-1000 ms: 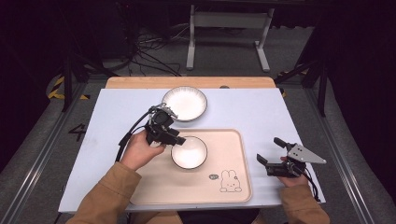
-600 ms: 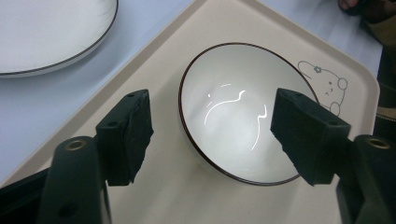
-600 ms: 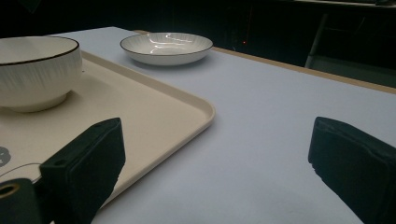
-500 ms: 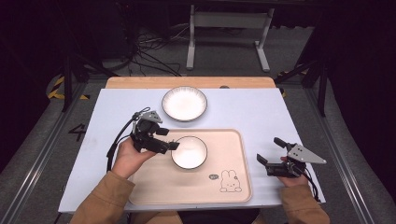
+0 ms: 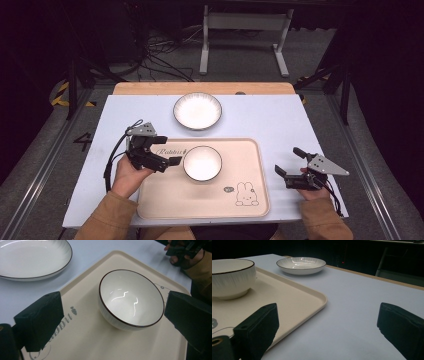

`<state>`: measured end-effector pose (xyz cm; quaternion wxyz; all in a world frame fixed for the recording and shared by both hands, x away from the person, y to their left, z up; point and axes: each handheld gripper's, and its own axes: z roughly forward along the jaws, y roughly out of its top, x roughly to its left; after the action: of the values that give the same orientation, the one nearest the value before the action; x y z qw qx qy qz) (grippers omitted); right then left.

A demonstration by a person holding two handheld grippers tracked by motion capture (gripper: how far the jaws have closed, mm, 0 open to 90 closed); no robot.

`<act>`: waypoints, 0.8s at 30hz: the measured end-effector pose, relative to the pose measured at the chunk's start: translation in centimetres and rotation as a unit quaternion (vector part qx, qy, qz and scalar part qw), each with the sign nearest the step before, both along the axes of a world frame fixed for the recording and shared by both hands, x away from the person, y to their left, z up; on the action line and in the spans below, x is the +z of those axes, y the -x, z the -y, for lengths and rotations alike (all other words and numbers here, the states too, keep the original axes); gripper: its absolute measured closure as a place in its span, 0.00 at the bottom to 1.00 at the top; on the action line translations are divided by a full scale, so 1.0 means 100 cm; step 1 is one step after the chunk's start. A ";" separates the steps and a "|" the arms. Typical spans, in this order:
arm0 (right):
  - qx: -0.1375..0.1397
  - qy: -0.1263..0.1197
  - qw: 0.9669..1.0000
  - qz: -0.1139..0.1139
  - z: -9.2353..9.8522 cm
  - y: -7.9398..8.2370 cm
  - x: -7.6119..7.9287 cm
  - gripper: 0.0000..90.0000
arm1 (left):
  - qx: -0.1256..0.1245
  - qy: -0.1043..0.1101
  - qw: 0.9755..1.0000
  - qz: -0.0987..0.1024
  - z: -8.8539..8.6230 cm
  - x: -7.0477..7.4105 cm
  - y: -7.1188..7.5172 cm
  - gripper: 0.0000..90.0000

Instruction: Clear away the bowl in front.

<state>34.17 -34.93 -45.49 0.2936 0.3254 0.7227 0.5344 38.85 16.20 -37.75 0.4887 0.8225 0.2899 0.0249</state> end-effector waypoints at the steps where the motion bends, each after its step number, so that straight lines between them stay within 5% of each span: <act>1: 0.000 0.001 1.000 0.000 0.000 0.000 0.000 0.05 | -0.001 0.006 1.000 0.001 -0.002 0.000 0.001 0.02; 14: 0.000 0.001 1.000 0.000 0.000 0.000 0.000 0.05 | 0.021 0.062 0.996 0.056 -0.033 -0.010 0.018 0.00; 17: 0.001 0.001 1.000 0.000 0.000 0.000 0.000 0.05 | 0.038 0.081 0.993 0.076 -0.042 -0.015 0.024 0.00; 24: 0.001 0.001 1.000 0.000 0.000 0.000 0.000 0.05 | 0.069 0.129 0.981 0.128 -0.065 -0.030 0.036 0.00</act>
<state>34.18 -34.92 -45.49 0.2935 0.3249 0.7235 0.5337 35.20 22.65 -40.77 0.6207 0.7207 0.2816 0.1265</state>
